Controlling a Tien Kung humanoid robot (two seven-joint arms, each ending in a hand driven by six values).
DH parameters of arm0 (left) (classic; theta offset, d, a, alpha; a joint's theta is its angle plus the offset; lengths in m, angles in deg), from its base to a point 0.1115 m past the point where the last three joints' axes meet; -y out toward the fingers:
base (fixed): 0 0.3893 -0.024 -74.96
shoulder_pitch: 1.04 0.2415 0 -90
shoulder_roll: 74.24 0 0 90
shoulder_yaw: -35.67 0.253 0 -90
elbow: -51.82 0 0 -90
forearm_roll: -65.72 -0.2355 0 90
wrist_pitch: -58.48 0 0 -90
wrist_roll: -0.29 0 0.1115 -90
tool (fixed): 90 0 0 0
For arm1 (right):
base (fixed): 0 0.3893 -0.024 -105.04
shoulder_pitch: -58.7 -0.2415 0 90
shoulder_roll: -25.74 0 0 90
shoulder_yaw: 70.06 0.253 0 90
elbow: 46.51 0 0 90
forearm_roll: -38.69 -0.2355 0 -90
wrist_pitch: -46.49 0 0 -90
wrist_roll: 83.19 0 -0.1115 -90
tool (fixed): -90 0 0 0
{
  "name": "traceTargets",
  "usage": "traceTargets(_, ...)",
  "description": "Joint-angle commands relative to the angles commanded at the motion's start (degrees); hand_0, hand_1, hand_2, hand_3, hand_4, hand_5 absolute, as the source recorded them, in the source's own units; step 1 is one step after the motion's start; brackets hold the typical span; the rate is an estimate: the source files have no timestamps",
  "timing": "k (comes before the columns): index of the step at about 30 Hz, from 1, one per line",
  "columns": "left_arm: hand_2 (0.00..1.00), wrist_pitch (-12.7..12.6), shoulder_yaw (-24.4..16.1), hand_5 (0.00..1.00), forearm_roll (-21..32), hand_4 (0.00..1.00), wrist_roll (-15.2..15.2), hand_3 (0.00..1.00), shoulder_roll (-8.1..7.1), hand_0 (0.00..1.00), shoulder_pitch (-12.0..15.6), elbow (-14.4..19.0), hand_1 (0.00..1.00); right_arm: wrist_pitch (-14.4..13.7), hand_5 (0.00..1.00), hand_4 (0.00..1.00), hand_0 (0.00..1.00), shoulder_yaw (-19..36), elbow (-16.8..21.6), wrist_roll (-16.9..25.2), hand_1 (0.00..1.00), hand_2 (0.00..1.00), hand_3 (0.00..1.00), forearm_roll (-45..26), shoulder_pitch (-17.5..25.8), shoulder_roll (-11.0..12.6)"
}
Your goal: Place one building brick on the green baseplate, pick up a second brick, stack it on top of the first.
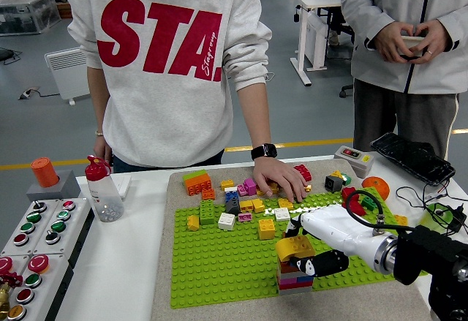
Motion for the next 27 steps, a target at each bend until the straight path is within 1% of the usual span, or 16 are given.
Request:
traceTargets(14, 0.689, -0.01, 0.07, 0.998, -0.01, 0.295, 0.02, 0.576, -0.01, 0.662, -0.07, 0.00, 0.689, -0.24, 0.305, 0.544, 0.663, 0.19, 0.00, -0.08, 0.659, 0.687, 0.523, 0.03, 0.01, -0.35)
traceTargets(15, 0.689, -0.01, 0.07, 0.998, -0.01, 0.296, 0.02, 0.576, -0.01, 0.662, -0.07, 0.00, 0.689, -0.25, 0.305, 0.543, 0.664, 0.21, 0.00, -0.09, 0.660, 0.691, 0.541, 0.04, 0.01, -0.37)
traceTargets(20, 0.689, -0.01, 0.14, 0.998, 0.02, 0.296, 0.03, 0.576, -0.03, 0.662, -0.13, 0.00, 0.689, -0.11, 0.305, 0.543, 0.664, 0.27, 0.00, -0.22, 0.660, 0.691, 0.541, -0.01, 0.10, -0.35)
traceTargets(21, 0.689, -0.01, 0.15, 0.998, 0.03, 0.295, 0.04, 0.576, -0.03, 0.662, -0.15, 0.00, 0.689, -0.09, 0.307, 0.545, 0.666, 0.28, 0.00, -0.25, 0.660, 0.691, 0.561, -0.01, 0.12, -0.34)
traceTargets(26, 0.689, -0.02, 0.16, 0.998, 0.03, 0.295, 0.04, 0.576, -0.03, 0.662, -0.17, 0.00, 0.689, -0.05, 0.307, 0.545, 0.666, 0.26, 0.00, -0.33, 0.660, 0.691, 0.561, 0.02, 0.17, -0.35)
traceTargets(27, 0.689, -0.02, 0.17, 0.998, 0.03, 0.295, 0.04, 0.576, -0.03, 0.661, -0.18, 0.00, 0.688, -0.05, 0.304, 0.545, 0.667, 0.26, 0.00, -0.34, 0.661, 0.696, 0.578, 0.03, 0.17, -0.37)
